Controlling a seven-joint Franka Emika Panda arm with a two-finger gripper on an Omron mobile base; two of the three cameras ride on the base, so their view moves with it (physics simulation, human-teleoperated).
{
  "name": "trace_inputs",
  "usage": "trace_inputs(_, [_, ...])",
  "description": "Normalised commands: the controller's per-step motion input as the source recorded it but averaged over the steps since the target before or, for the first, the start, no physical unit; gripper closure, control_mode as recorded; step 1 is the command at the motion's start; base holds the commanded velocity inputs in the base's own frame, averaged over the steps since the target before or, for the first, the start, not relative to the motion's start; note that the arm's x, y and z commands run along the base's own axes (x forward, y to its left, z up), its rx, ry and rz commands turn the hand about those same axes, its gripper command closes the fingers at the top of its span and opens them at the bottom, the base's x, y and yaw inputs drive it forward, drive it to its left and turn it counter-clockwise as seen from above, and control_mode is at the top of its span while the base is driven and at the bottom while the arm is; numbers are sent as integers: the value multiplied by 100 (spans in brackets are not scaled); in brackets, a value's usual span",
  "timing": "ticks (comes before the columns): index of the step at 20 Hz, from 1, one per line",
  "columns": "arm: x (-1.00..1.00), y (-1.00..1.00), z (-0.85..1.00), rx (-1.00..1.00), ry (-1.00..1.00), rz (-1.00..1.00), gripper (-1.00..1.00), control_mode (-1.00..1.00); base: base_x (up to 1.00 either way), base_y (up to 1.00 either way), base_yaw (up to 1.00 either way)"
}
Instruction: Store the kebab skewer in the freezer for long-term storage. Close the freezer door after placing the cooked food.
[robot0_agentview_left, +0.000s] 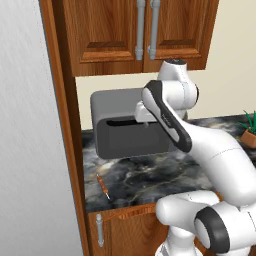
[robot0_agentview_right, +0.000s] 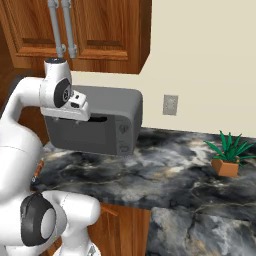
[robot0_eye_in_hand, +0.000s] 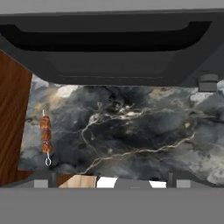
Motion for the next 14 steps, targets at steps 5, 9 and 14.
trace_inputs(5, [-15,29,-44,0,3,0,-100,-100,0,0,0])
trace_inputs(9, [-4,41,-65,0,0,0,-100,-100,0,0,0])
trace_inputs(14, [-1,49,-65,0,4,5,-100,-100,0,0,0])
